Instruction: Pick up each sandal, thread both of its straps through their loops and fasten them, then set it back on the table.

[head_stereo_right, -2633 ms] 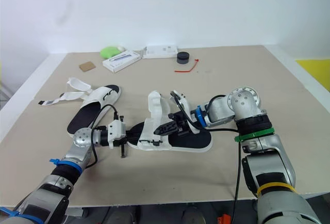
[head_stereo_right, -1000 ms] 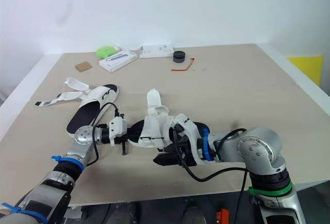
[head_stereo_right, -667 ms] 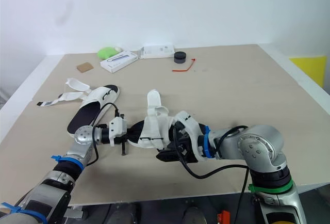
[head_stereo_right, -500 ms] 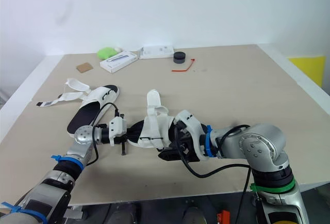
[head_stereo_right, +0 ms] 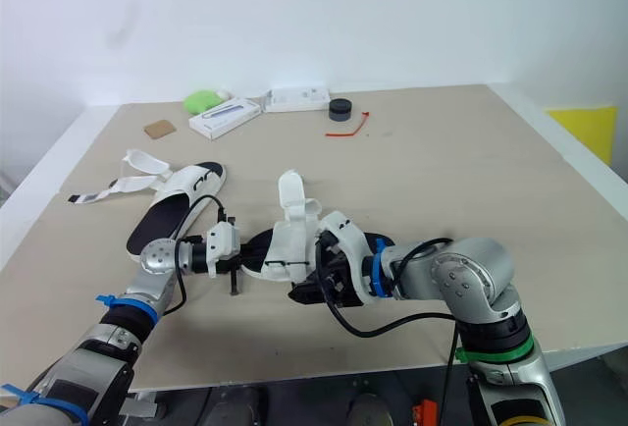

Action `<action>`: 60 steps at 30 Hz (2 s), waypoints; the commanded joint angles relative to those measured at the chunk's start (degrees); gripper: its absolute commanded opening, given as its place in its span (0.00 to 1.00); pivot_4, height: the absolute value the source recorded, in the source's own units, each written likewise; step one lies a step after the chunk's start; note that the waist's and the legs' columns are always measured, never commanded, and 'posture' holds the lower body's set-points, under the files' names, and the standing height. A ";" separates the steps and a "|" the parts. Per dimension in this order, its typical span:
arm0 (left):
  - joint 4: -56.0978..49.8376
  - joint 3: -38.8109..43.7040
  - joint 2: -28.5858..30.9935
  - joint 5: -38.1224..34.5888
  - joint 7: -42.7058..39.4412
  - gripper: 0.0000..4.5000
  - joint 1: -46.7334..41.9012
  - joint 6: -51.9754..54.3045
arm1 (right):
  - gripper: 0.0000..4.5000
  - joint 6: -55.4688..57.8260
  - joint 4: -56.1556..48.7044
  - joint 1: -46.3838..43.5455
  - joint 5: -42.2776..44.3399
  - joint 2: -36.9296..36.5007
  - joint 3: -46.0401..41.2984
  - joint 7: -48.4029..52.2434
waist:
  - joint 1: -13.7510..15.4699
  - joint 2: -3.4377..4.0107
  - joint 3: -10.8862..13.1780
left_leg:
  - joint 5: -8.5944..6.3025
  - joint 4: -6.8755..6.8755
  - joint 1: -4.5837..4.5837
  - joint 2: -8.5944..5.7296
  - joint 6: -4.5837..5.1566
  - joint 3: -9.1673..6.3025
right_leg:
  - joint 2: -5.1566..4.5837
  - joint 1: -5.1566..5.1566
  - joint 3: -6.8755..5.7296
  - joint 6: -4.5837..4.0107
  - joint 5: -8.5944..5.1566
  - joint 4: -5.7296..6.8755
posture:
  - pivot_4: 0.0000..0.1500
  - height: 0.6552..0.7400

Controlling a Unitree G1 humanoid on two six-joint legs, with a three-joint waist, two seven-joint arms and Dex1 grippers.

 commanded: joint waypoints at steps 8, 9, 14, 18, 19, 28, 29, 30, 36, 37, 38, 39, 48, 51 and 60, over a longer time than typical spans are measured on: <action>8.03 -7.31 0.52 8.52 -2.45 0.00 7.45 6.70 | 0.01 -1.68 0.90 -0.66 -2.65 -0.69 0.68 2.83 | -0.01 0.00 0.00 | 0.00 0.00 0.03 0.00 0.00 0.00 | 0.00 0.00 0.00 0.00 0.00 0.00 | 1.00 1.00; 7.91 -7.33 0.49 8.50 -2.48 0.00 7.52 6.75 | 0.01 -1.55 1.01 -0.66 -2.65 -0.35 0.47 2.94 | -0.01 -0.01 0.00 | 0.00 0.00 0.03 0.00 0.00 0.00 | 0.00 0.00 0.00 0.00 0.00 0.00 | 1.00 1.00; 7.81 -7.37 0.42 8.51 -2.47 0.00 7.45 6.93 | 0.01 -0.93 0.69 -0.44 -2.44 0.28 0.33 3.40 | -0.01 0.00 0.00 | 0.00 0.00 0.06 0.00 0.00 0.00 | 0.00 0.00 0.00 0.00 0.00 0.00 | 1.00 1.00; 7.81 -7.34 0.49 8.50 -2.45 0.00 7.45 6.99 | 0.01 1.62 -0.08 0.12 1.22 0.21 -2.86 5.55 | 0.00 -0.01 0.00 | 0.00 0.00 0.07 0.00 0.00 0.00 | 0.00 0.00 0.00 0.00 0.00 0.00 | 1.00 1.00; 7.80 -7.35 0.50 8.50 -2.47 0.00 7.49 7.01 | 0.01 2.59 -0.71 0.27 3.64 0.06 -4.65 7.23 | 0.01 -0.01 0.00 | 0.00 0.00 0.07 0.00 0.00 0.00 | 0.00 0.00 0.00 0.00 0.00 0.01 | 1.00 1.00; 7.76 -7.41 0.41 8.52 -2.66 0.00 7.49 7.08 | 0.01 4.37 -2.99 -0.31 17.08 0.25 -11.32 10.74 | 0.03 -0.01 0.00 | 0.00 0.00 0.10 -0.01 0.00 0.00 | 0.01 0.01 0.05 0.00 0.00 0.12 | 1.00 1.00; 7.78 -7.43 0.39 8.54 -2.64 0.00 7.47 7.07 | 0.01 4.31 -2.98 -0.39 17.84 0.18 -11.44 10.50 | 0.03 -0.01 0.00 | 0.00 0.00 0.09 -0.01 0.00 0.01 | 0.01 0.01 0.06 0.00 0.00 0.12 | 1.00 1.00; 7.80 -7.43 0.39 8.56 -2.62 0.00 7.49 7.03 | 0.01 4.15 -2.98 -0.39 17.97 0.03 -11.34 9.89 | 0.03 -0.01 0.00 | 0.00 0.00 0.09 -0.01 0.00 0.01 | 0.01 0.01 0.06 0.00 0.00 0.12 | 1.00 1.00; 7.95 -7.49 0.48 8.70 -2.56 0.00 7.63 6.84 | 0.11 -1.76 0.99 0.27 9.40 0.26 -9.75 4.30 | 0.02 -0.01 0.00 | 0.00 0.01 0.09 -0.01 0.00 0.01 | 0.01 0.00 0.06 0.00 0.00 0.09 | 1.00 1.00; 7.96 -7.50 0.51 8.71 -2.56 0.00 7.67 6.80 | 0.15 -1.75 1.44 0.44 10.05 0.21 -10.25 4.86 | 0.01 -0.01 0.00 | 0.00 0.01 0.08 -0.02 0.00 0.02 | 0.01 0.00 0.06 0.00 0.00 0.08 | 1.00 1.00; 7.97 -7.49 0.54 8.71 -2.58 0.00 7.71 6.77 | 0.20 -1.41 1.35 0.55 10.94 -0.16 -10.41 5.71 | 0.02 -0.01 0.00 | 0.00 0.01 0.08 -0.02 0.00 0.03 | 0.00 0.00 0.06 0.00 0.00 0.07 | 1.00 1.00; 8.01 -7.50 0.57 8.72 -2.60 0.00 7.72 6.75 | 0.33 -0.93 0.90 0.51 10.95 -1.00 -9.70 6.18 | 0.02 -0.01 0.00 | 0.00 0.01 0.08 -0.02 0.00 0.04 | 0.00 0.00 0.07 0.00 0.00 0.08 | 1.00 1.00; 8.28 -7.53 0.67 8.87 -2.65 0.00 7.75 6.54 | 0.71 -2.03 1.53 1.71 5.16 -2.44 -2.58 5.21 | 0.02 -0.01 0.00 | 0.00 0.00 0.10 -0.02 0.00 0.04 | 0.00 0.00 0.08 0.00 0.00 0.10 | 1.00 1.00; 8.20 -7.57 0.73 8.90 -2.69 0.00 7.89 6.49 | 0.71 -2.31 1.87 1.56 3.56 -1.98 -1.56 4.73 | 0.02 -0.01 0.00 | 0.00 0.00 0.09 -0.02 0.00 0.04 | 0.00 0.01 0.08 0.00 0.00 0.10 | 1.00 1.00; 8.42 -7.49 0.82 8.89 -2.65 0.00 7.89 6.49 | 0.71 -2.53 3.35 -0.32 2.56 -5.81 -2.40 8.88 | 0.03 -0.01 0.00 | 0.00 0.00 0.10 -0.03 0.00 0.04 | 0.00 0.01 0.10 0.00 0.00 0.11 | 1.00 1.00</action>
